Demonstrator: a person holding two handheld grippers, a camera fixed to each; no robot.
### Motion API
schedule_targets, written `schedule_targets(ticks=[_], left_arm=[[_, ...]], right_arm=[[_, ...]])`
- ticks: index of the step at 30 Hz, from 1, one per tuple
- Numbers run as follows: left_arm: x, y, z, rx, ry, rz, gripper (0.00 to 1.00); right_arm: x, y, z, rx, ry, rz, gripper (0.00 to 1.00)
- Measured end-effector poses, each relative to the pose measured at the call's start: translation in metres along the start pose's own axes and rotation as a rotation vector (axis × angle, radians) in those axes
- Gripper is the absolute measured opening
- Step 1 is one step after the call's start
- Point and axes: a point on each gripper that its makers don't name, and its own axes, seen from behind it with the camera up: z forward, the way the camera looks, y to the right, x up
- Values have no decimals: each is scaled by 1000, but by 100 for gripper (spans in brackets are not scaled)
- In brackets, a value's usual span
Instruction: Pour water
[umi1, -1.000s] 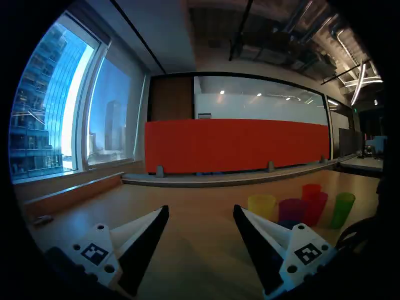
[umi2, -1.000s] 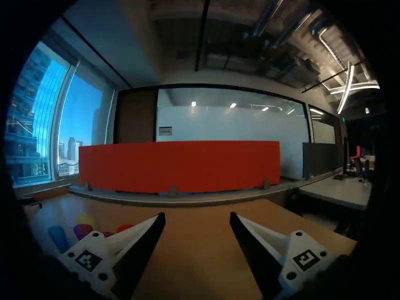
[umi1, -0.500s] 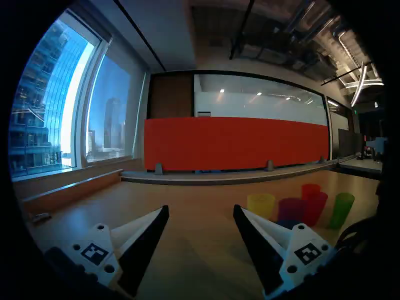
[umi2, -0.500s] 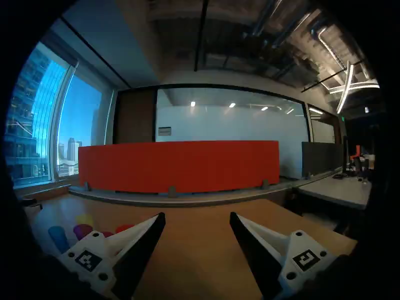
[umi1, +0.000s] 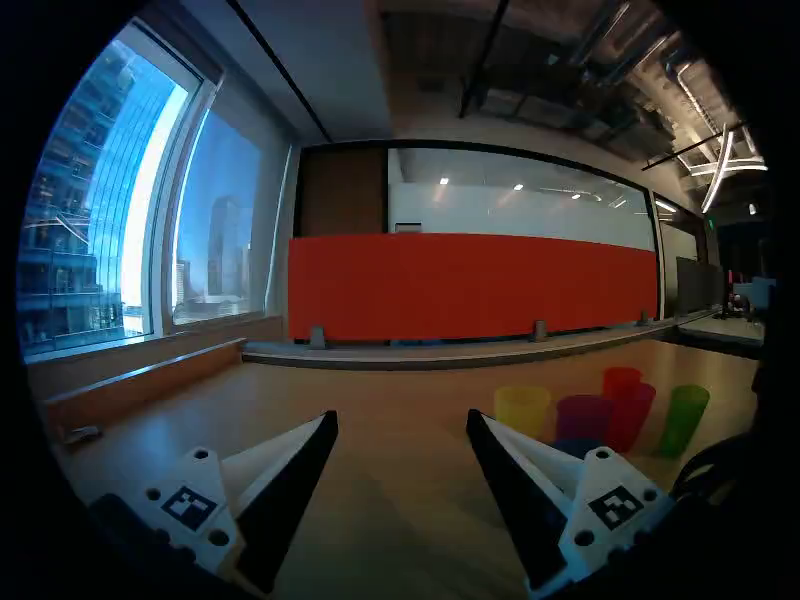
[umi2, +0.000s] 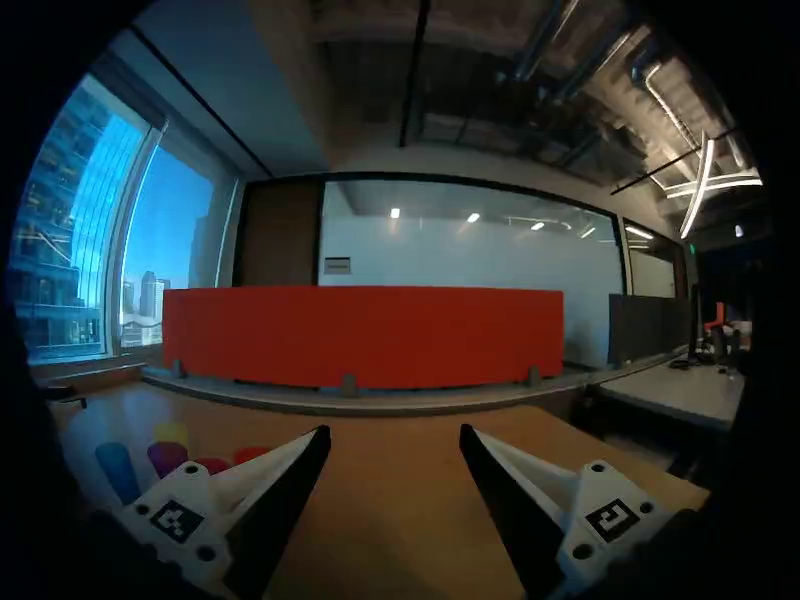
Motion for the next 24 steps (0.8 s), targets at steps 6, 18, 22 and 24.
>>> schedule_targets(ticks=[6,18,22,24], left_arm=[[0,1,0,0,0,0,96],[0,0,-1,0,0,0,96],[0,0,-1,0,0,0,96],[0,0,-1,1,0,0,96]], right_arm=[[-4,-1,-2,18,7,-10,100],[-18,-9,10,23,26,-15,100],[-22,-14,15,26,39,-4,100],[-25,-17,18,33,42,5,100]])
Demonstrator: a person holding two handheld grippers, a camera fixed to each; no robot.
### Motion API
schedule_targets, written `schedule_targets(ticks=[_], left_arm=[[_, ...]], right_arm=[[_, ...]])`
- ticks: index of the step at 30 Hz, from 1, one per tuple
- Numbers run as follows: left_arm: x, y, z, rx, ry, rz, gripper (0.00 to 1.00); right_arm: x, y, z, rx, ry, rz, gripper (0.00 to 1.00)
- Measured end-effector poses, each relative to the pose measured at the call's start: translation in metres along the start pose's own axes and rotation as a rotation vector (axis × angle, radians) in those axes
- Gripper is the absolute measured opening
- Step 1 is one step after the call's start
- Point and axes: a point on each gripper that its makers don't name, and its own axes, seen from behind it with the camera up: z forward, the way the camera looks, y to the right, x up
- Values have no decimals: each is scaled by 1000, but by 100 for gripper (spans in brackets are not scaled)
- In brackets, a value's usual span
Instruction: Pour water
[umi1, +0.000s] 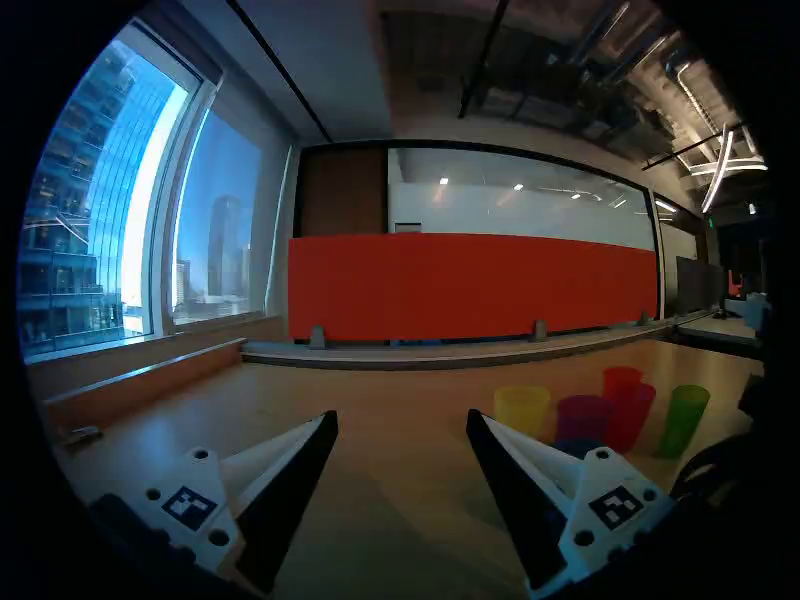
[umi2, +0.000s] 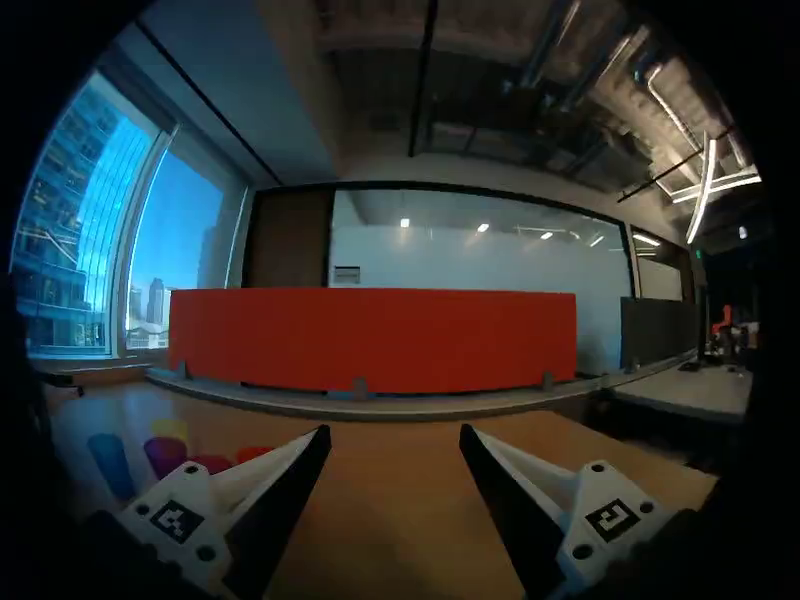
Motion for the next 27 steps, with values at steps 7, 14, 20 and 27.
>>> schedule_targets(ticks=[7,14,20,27], left_arm=[[0,0,0,0,0,0,96],[0,0,1,0,0,0,96],[0,0,0,0,0,0,96],[0,1,0,0,0,0,96]], right_arm=[[-15,1,4,-5,-6,-2,100],[-32,7,4,-14,-26,-10,100],[-41,14,4,-24,-39,-4,100],[-46,13,5,-23,-48,4,100]])
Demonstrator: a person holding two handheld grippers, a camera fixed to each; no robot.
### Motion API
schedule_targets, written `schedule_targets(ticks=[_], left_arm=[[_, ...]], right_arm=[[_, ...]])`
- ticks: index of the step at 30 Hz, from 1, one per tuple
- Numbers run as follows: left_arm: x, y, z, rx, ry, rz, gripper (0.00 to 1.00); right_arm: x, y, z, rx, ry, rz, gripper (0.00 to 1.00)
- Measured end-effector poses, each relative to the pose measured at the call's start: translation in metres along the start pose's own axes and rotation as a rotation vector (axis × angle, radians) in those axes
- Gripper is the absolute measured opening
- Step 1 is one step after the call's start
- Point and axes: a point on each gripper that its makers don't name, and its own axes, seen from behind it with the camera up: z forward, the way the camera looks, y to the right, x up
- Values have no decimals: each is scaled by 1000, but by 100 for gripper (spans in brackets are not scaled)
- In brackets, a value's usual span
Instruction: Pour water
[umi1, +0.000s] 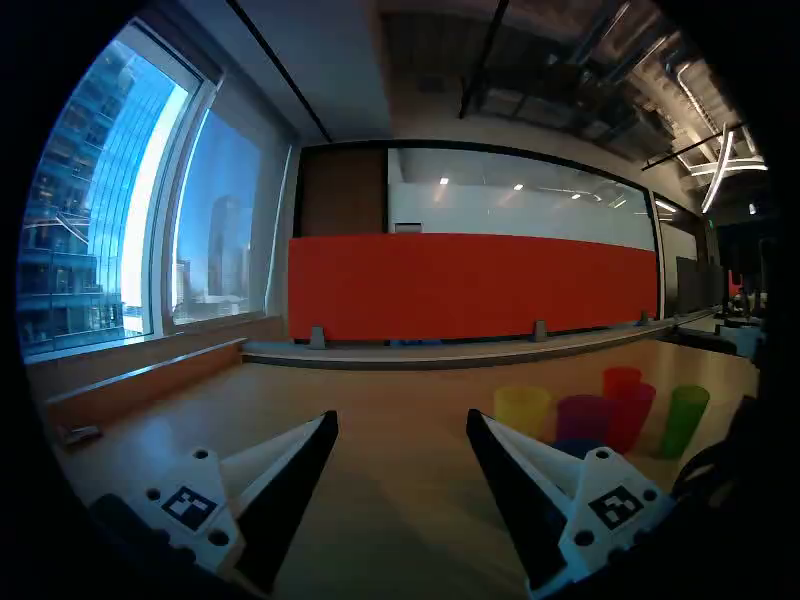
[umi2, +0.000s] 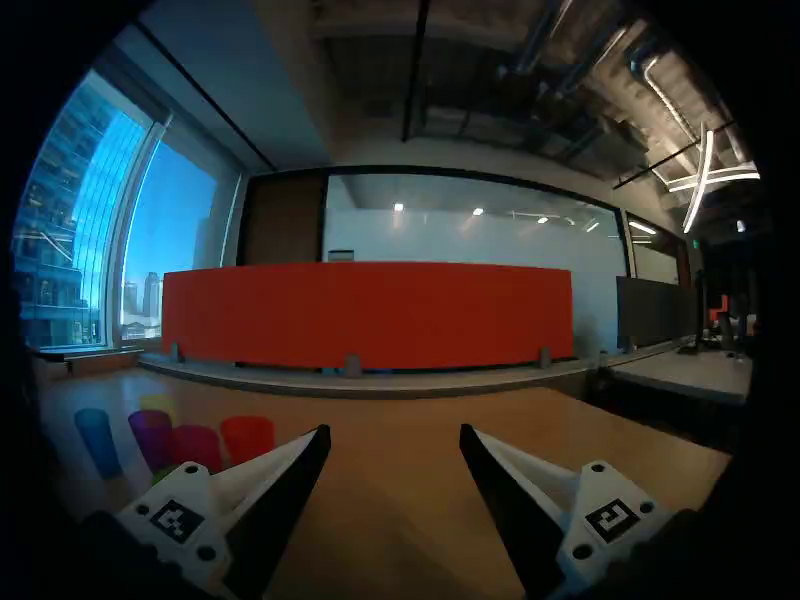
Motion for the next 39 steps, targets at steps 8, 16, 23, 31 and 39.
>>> schedule_targets(ticks=[8,16,23,31,39], left_arm=[[0,0,0,0,0,0,96],[-1,0,0,0,0,0,96],[-1,0,0,0,0,-1,96],[0,-1,-1,1,0,0,96],[0,0,-1,0,0,0,96]], right_arm=[[-5,-1,1,2,-17,-3,100],[-11,-4,2,11,-39,-1,100],[-10,-4,1,9,-42,0,100],[-10,-3,2,8,-44,1,100],[-11,-3,3,8,-45,2,100]])
